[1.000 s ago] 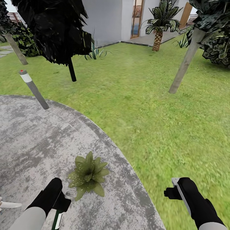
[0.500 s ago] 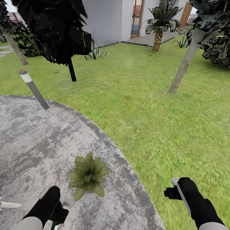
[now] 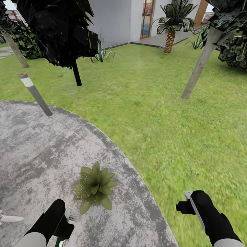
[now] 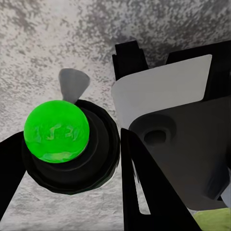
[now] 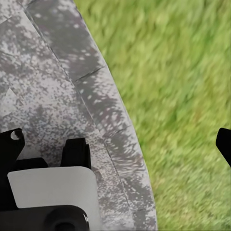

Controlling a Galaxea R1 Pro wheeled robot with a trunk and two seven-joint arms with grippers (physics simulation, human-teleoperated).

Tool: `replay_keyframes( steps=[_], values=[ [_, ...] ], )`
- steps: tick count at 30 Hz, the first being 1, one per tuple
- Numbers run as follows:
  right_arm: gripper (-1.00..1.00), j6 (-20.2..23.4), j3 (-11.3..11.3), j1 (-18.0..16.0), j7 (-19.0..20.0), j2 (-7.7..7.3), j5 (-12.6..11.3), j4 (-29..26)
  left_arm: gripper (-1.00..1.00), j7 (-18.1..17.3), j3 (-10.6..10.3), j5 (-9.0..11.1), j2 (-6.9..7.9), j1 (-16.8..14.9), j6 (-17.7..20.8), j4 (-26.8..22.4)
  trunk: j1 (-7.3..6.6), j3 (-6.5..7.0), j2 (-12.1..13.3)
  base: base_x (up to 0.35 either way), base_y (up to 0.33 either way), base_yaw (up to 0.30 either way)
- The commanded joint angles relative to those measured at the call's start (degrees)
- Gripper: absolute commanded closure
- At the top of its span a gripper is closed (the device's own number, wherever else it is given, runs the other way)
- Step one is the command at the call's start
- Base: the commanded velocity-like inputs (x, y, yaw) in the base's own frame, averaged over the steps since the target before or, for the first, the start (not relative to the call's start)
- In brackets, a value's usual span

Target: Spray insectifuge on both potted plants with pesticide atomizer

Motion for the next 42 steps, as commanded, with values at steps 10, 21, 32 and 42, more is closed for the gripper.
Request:
replay_keyframes(
  steps=[10, 21, 32, 42],
  values=[
    [-1.0, 0.21, 0.03, -0.02, 0.58, 0.02, 0.64, -0.06, 1.0, -0.69, 0.33, -0.62, -0.02, -0.01, 0.07, -0.08, 0.0, -0.08, -0.02, 0.0, 0.0, 0.0],
    [-1.0, 0.21, 0.03, -0.02, 0.56, 0.02, 0.69, -0.06, 1.0, -0.62, 0.33, -0.62, -0.02, 0.02, 0.06, 0.11, 0.0, -0.08, -0.02, 0.0, 0.0, 0.0],
    [-1.0, 0.21, 0.03, -0.02, 0.58, 0.02, 0.65, -0.05, 1.0, -0.6, 0.17, -0.62, -0.03, -2.13, 0.11, -0.11, 0.0, -0.08, -0.02, 0.027, 0.0, 0.0],
    [-1.0, 0.21, -0.02, -0.02, 0.58, 0.02, 0.61, -0.06, 1.0, -0.6, 0.12, -0.62, -0.12, -2.99, 0.11, -0.5, 0.0, -0.08, -0.02, 0.067, 0.0, 0.0]
  ],
)
